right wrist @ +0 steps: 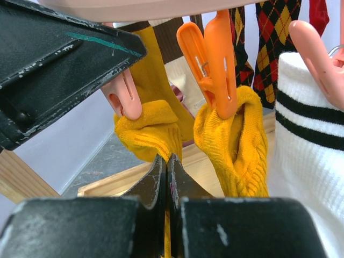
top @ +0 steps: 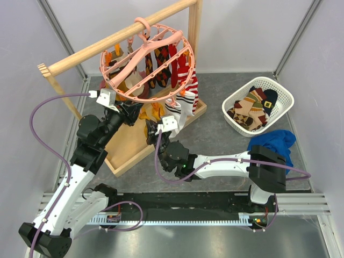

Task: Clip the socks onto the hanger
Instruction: Clamp the sock onto the hanger.

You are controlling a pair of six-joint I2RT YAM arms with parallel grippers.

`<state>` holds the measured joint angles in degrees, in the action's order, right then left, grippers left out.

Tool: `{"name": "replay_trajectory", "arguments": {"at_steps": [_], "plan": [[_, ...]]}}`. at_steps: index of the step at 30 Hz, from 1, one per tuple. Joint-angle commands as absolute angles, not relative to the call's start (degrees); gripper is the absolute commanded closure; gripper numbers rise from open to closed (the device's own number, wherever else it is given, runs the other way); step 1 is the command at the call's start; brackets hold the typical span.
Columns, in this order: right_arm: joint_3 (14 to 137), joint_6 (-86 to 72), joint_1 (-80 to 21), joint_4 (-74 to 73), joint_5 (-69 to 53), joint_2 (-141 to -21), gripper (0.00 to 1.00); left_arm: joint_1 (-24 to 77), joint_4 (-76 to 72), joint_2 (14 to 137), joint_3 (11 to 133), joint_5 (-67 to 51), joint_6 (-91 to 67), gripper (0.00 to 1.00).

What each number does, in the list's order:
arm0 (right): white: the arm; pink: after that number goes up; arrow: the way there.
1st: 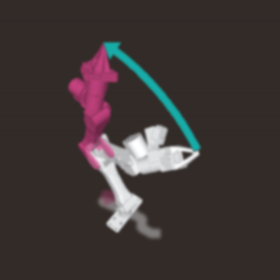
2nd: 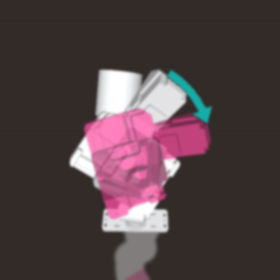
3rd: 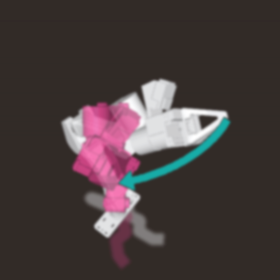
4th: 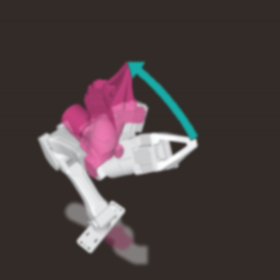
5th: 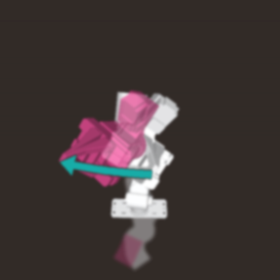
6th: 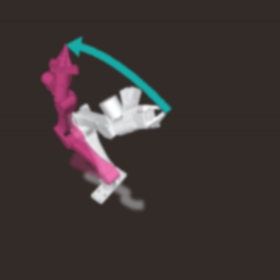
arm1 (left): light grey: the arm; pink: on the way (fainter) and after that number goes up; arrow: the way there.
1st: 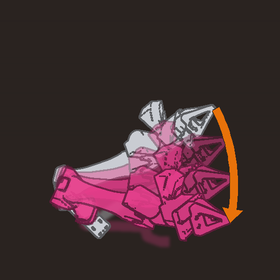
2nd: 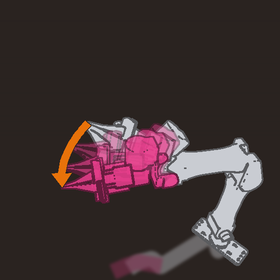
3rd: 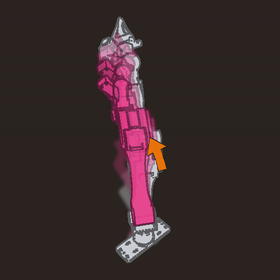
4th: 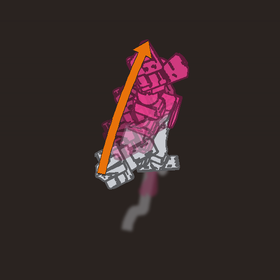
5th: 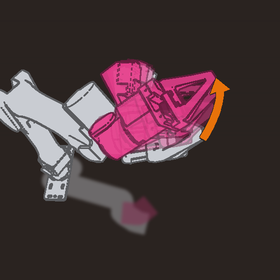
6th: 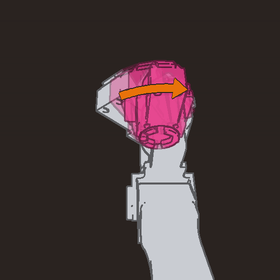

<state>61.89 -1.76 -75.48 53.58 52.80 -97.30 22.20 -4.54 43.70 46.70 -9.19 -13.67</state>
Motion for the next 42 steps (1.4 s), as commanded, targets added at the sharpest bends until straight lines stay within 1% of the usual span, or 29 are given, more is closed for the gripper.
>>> {"name": "replay_trajectory", "arguments": {"at_steps": [1,18,25,38,41,42], "plan": [[64.60,-2.99,-74.97,56.34,51.77,-97.82,1.00,21.97,-2.11,43.86,45.44,-10.28,-15.56,0.98],[61.26,-5.71,-74.53,58.27,51.42,-94.31,1.00,21.97,-2.02,43.86,45.44,-9.58,-15.73,0.98],[59.50,-9.93,-74.62,55.91,48.87,-92.64,1.00,21.97,-1.85,43.77,45.44,-8.96,-15.91,0.98],[61.08,-10.81,-74.62,55.46,47.63,-94.13,1.00,21.97,-2.02,43.86,45.44,-9.67,-16.08,0.98],[61.35,-10.29,-74.62,55.72,47.90,-94.22,1.00,21.89,-2.02,43.77,45.35,-9.84,-16.17,0.87],[61.35,-10.28,-74.62,55.81,47.99,-94.13,1.00,21.97,-2.02,43.68,45.35,-9.84,-16.17,0.76]]}}
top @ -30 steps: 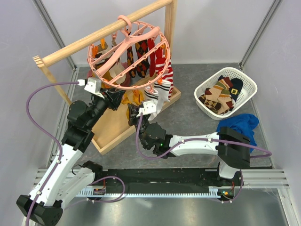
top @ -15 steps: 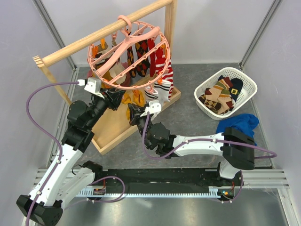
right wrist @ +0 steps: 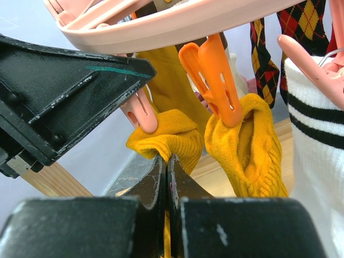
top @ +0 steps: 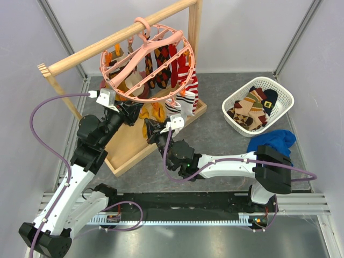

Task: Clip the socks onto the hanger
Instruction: Clamp the sock onto the hanger.

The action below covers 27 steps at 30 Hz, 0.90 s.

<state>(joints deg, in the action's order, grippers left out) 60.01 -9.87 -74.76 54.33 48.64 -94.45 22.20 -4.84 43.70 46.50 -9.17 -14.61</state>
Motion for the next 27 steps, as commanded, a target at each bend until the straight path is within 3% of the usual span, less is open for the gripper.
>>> {"name": "replay_trajectory", "arguments": {"at_steps": [1,3,6,11,20,23,27], "plan": [[61.35,-10.02,-74.71,55.90,47.99,-94.13,1.00,21.97,-2.02,43.59,45.44,-9.84,-16.17,0.70],[61.35,-9.76,-74.62,56.07,48.16,-94.04,1.00,21.97,-2.02,43.59,45.35,-9.84,-16.17,0.54],[61.43,-9.23,-74.53,56.34,48.16,-93.96,1.00,21.89,-1.93,43.42,45.44,-9.84,-16.17,0.39],[61.61,-8.26,-74.62,56.60,47.64,-93.96,1.00,21.89,-1.93,43.07,45.44,-9.67,-16.26,0.28],[61.87,-5.72,-74.62,55.20,44.56,-92.55,0.59,21.80,-0.70,38.77,46.85,-8.53,-15.91,0.12],[62.49,-5.45,-74.53,52.31,43.16,-91.24,0.41,21.88,-0.35,36.74,47.89,-8.87,-17.13,0.11],[62.84,-4.92,-74.62,48.88,41.66,-89.21,0.28,21.88,3.68,34.11,50.27,-9.76,-18.37,0.11]]}}
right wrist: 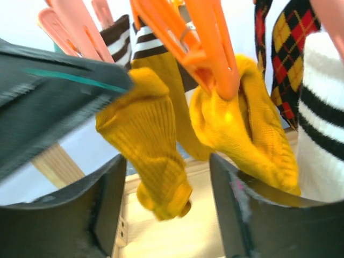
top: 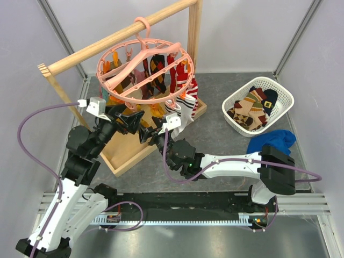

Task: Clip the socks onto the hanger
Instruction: Clamp the sock onto the hanger.

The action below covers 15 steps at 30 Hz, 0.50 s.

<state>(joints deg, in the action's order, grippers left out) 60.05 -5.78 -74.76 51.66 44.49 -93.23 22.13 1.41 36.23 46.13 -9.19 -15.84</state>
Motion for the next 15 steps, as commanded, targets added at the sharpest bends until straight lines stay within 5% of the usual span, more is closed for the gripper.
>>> {"name": "replay_trajectory", "arguments": {"at_steps": [1,6,15], "plan": [[62.93,-5.01,-74.53,47.82,41.14,-88.77,0.26,21.88,5.95,33.06,50.97,-9.23,-18.46,0.11],[65.91,-5.27,-74.62,37.37,36.49,-85.70,0.13,21.80,13.26,30.41,56.68,-5.90,-18.46,0.09],[71.19,-4.74,-71.90,22.51,35.25,-82.00,0.10,21.88,24.43,33.74,63.63,1.49,-16.52,0.12]]}}
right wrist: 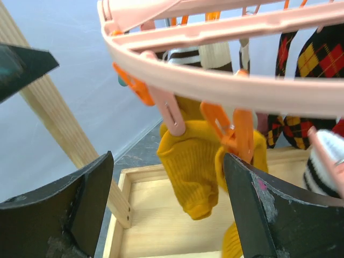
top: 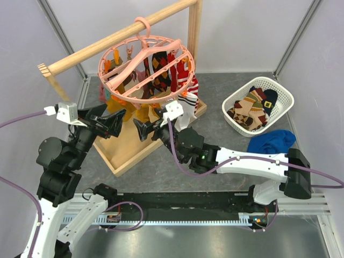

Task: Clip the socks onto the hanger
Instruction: Clamp the sock onto the hanger, then rotate the hanger.

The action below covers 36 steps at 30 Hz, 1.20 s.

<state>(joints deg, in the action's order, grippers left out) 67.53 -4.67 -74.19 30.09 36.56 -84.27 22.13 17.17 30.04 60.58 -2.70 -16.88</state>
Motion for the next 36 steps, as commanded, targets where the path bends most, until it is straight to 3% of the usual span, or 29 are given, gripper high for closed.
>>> {"name": "replay_trajectory", "arguments": {"at_steps": [1,11,21,36], "plan": [[71.19,-5.36,-70.42,21.19,35.16,-81.57,0.10,21.88,24.78,34.10,64.50,1.41,-16.52,0.12],[67.06,-10.90,-59.60,17.58,33.93,-76.64,0.11,21.88,26.10,36.21,66.88,2.55,-16.87,0.16],[64.60,-11.07,-55.28,17.75,30.85,-74.36,0.11,21.88,23.91,40.25,66.97,-8.86,-19.94,0.32],[64.25,-10.72,-54.93,17.84,29.36,-74.71,0.11,22.23,23.56,37.53,66.45,-16.26,-25.57,0.32]]}}
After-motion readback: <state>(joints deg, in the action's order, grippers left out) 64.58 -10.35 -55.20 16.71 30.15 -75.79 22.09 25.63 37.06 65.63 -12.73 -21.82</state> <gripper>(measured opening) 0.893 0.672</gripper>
